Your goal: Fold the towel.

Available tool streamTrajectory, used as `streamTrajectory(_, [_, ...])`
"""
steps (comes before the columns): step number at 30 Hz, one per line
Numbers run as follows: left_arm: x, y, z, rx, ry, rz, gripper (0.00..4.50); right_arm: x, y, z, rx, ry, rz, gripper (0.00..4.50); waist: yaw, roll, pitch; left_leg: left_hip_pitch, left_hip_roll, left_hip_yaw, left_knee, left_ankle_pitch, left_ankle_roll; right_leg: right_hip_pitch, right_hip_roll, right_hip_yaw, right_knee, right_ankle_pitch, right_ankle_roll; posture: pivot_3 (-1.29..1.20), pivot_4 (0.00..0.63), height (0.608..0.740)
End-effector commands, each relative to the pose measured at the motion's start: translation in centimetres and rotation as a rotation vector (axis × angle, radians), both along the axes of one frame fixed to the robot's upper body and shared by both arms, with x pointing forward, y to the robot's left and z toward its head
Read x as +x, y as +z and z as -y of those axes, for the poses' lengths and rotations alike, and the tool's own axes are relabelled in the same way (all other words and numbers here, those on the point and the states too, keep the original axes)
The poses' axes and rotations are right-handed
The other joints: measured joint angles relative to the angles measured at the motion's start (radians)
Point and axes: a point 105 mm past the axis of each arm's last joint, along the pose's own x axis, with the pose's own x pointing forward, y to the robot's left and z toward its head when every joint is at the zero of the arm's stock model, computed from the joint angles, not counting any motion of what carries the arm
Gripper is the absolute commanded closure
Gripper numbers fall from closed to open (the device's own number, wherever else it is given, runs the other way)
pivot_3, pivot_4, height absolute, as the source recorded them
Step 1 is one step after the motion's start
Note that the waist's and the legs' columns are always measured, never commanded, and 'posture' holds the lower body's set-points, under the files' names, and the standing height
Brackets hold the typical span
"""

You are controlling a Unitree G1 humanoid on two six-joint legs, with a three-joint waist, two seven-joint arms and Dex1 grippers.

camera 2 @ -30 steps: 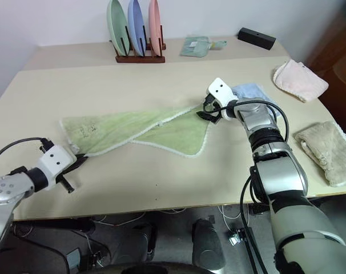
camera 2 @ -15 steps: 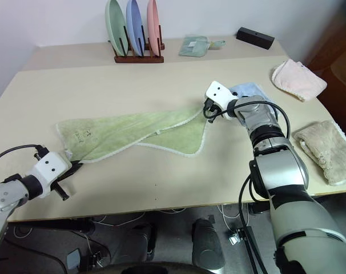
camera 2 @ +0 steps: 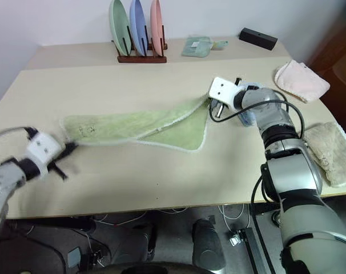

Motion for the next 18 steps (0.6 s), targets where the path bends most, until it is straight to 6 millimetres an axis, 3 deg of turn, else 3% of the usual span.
streamTrajectory(1, [3.1,9.1,-4.0,0.023,0.198,0.321,4.50,0.2,9.9,0.1,0.087,-0.055,0.309,4.46,-0.001,-0.001,0.001,-0.001,0.000,0.000,0.000,0.001,-0.001,-0.002,0.000,0.000,0.001,0.000,0.000,0.00,0.150,0.740])
streamTrajectory(4, [3.9,14.9,-6.0,0.012,0.280,0.507,4.50,-0.7,14.2,0.3,0.118,-0.056,0.434,4.46,-0.010,-0.002,0.001,-0.004,0.000,0.000,-0.001,0.001,-0.002,-0.007,0.000,0.001,0.001,0.001,0.000,0.00,0.150,0.740])
streamTrajectory(6, [3.5,16.6,-6.7,-0.007,0.275,0.555,4.50,-1.5,15.4,0.0,0.126,-0.005,0.452,4.46,-0.023,-0.002,0.000,-0.004,0.000,0.002,-0.004,0.001,-0.002,-0.008,-0.001,0.000,0.000,0.000,0.002,0.00,0.150,0.740])
streamTrajectory(8, [2.7,16.5,-7.0,-0.030,0.226,0.526,4.50,-2.7,15.1,-0.6,0.115,0.095,0.416,4.46,-0.031,-0.002,0.000,-0.004,0.000,0.004,-0.006,0.000,-0.002,-0.008,-0.002,0.000,0.000,-0.001,0.003,0.00,0.150,0.740])
streamTrajectory(11, [1.3,13.7,-6.2,-0.016,0.103,0.405,4.50,-4.5,12.4,-1.0,0.095,0.219,0.294,4.46,-0.042,-0.002,0.000,-0.003,0.000,0.008,-0.010,0.000,-0.001,-0.011,-0.004,0.000,-0.002,-0.001,0.003,0.00,0.150,0.740])
streamTrajectory(13, [-0.8,9.6,-5.0,0.007,-0.002,0.236,4.50,-6.2,8.1,-0.5,0.057,0.267,0.129,4.46,-0.048,-0.002,0.000,-0.005,0.000,0.008,-0.011,0.000,0.000,-0.012,-0.005,0.000,-0.002,-0.001,0.003,0.00,0.150,0.740])
streamTrajectory(16, [-3.1,6.5,-4.4,0.008,-0.045,0.085,4.50,-8.4,4.1,0.3,0.029,0.278,-0.034,4.46,-0.048,-0.001,0.001,-0.011,0.000,0.007,-0.008,-0.001,0.001,-0.016,-0.005,0.000,-0.001,-0.001,0.003,0.00,0.150,0.740])
streamTrajectory(18, [-5.3,3.4,-4.0,0.002,-0.064,-0.086,4.50,-10.6,1.0,1.5,-0.005,0.267,-0.174,4.46,-0.041,-0.001,0.001,-0.018,0.000,0.006,0.000,-0.004,0.006,-0.021,-0.004,0.000,0.002,-0.001,0.003,0.00,0.150,0.740])
